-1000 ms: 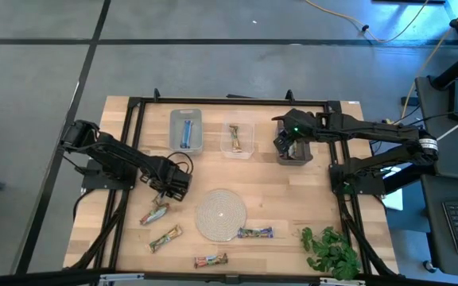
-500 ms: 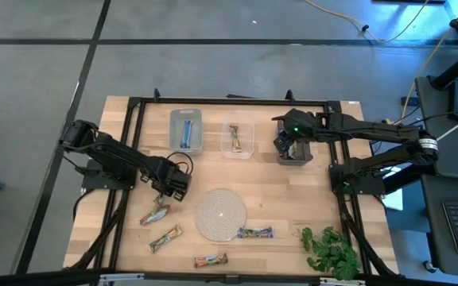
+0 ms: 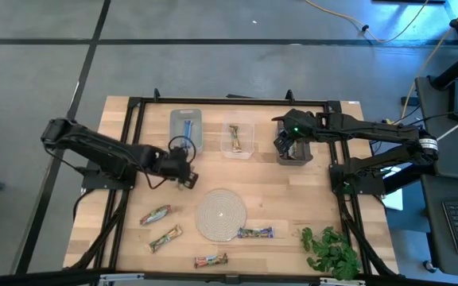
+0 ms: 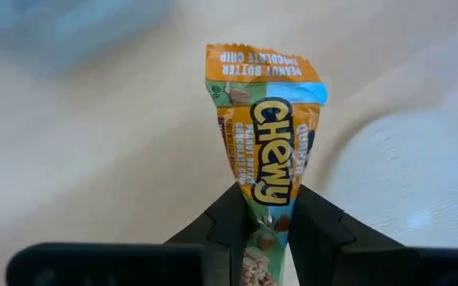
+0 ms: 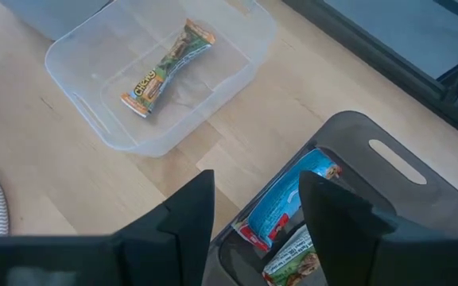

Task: Pick and place Granola Bars by type
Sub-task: Put the yellow granola bar into the transparent bin

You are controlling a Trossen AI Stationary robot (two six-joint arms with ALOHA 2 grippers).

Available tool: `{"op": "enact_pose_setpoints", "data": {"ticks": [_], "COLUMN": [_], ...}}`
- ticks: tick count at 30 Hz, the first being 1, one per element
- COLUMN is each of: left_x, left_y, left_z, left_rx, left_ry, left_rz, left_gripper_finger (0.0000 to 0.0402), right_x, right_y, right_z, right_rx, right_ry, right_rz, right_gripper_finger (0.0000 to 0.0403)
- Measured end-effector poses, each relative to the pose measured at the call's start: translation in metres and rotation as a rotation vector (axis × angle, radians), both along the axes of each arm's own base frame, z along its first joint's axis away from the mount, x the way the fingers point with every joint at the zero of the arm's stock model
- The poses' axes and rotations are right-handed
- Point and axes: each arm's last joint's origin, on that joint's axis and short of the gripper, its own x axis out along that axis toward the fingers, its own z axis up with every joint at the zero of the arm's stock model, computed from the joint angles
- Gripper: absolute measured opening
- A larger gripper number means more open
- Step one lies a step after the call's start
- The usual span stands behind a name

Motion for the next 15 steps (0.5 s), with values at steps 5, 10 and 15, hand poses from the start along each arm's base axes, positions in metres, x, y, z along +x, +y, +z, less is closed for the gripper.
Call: {"op": "enact_pose_setpoints", "data": {"ticks": [5,10,15], "left_x": [0.020,0.040,0.063], "left_y": [0.016,0.044,0.076], "left_z": [0.027,0.046,0.059], "left_rx": [0.081,0.158,0.265], "left_ry": [-0.195,-0.280,-0.299], "left_rz": [-0.085,-0.145,-0.176], "left_gripper_finger": [0.0070,0.0070,0.0070], "right_x": [0.000,0.000,0.000], "right_y": [0.000,0.000,0.000], "right_z": [0.000,0.000,0.000], "right_rx": [0.001,0.006,0.013], "right_ry": [-0.001,-0.006,-0.012], "right_rz": [-0.002,-0.011,-0.022], "right_gripper_finger": [0.0187,0.0187,0.0187]}}
